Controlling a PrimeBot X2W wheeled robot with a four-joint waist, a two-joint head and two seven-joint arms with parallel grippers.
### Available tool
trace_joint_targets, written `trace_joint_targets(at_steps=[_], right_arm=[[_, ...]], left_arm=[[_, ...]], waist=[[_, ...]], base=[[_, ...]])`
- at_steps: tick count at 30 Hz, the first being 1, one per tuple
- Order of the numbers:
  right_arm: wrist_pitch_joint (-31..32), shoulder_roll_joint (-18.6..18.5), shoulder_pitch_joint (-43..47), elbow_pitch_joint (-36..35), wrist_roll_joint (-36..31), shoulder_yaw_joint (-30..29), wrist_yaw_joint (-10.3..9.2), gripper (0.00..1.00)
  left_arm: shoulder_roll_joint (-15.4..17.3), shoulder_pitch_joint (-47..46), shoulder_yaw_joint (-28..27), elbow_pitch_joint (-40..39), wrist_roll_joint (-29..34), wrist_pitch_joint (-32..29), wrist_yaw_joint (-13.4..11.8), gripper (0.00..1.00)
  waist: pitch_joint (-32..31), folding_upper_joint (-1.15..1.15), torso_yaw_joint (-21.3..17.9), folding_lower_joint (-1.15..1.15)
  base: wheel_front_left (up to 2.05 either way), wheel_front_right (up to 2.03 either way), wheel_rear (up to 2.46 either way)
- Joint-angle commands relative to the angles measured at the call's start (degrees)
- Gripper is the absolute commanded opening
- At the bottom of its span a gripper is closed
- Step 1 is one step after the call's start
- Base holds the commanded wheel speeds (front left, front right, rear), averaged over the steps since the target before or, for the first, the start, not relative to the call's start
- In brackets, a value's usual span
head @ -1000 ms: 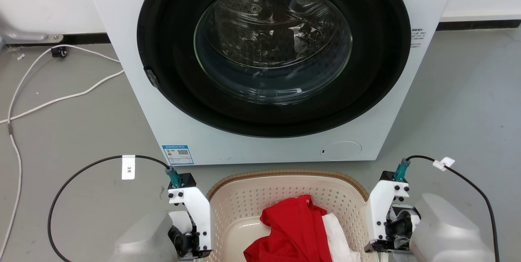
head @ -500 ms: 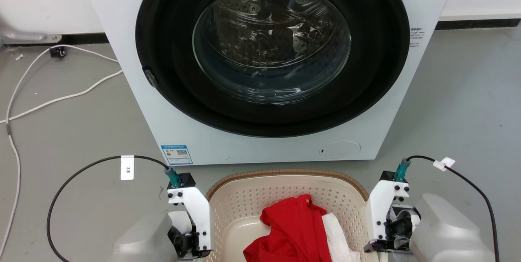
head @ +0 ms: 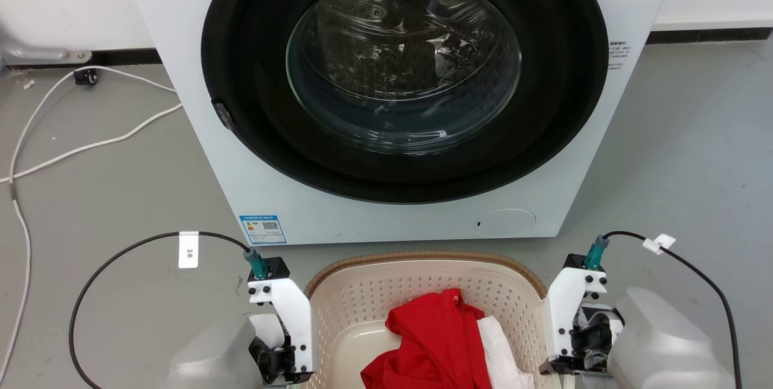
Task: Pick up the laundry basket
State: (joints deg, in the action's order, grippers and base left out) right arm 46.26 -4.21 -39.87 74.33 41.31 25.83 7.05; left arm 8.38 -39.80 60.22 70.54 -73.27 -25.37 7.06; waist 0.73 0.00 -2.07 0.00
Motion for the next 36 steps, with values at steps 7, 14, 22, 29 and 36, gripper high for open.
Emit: trace_joint_targets(at_steps=[7, 14, 22, 29, 36], right_arm=[[-0.1, 2.5, 0.4, -0.8, 0.9, -0.3, 0.81, 0.00], [-0.2, 2.5, 0.5, -0.8, 0.8, -0.4, 0.82, 0.00], [-0.1, 2.5, 0.4, -0.8, 0.8, -0.4, 0.82, 0.00], [-0.2, 2.5, 0.5, -0.8, 1.3, -0.1, 0.82, 0.00], [-0.1, 2.5, 0.5, -0.8, 1.4, 0.0, 0.82, 0.00]], left_arm=[[-2.5, 0.4, 0.3, -1.0, -0.9, 0.5, 0.8, 0.00], [-2.4, 0.4, 0.7, -1.0, -1.0, 0.9, 0.8, 0.00], [-2.2, 0.3, 1.1, -1.2, -1.4, 1.2, 0.8, 0.00], [-2.2, 0.5, 1.4, -1.0, -1.6, 1.3, 0.8, 0.00], [-2.3, 0.4, 1.6, -1.1, -1.9, 1.3, 0.8, 0.00]], waist=[[0.0, 0.00, 0.0, 0.00], [-0.1, 0.00, 0.1, 0.00], [0.0, 0.00, 0.0, 0.00], [0.0, 0.00, -0.1, 0.00], [0.1, 0.00, -0.1, 0.00]], base=[[0.00, 0.00, 0.00], [0.00, 0.00, 0.00], [0.00, 0.00, 0.00], [0.00, 0.00, 0.00], [0.00, 0.00, 0.00]])
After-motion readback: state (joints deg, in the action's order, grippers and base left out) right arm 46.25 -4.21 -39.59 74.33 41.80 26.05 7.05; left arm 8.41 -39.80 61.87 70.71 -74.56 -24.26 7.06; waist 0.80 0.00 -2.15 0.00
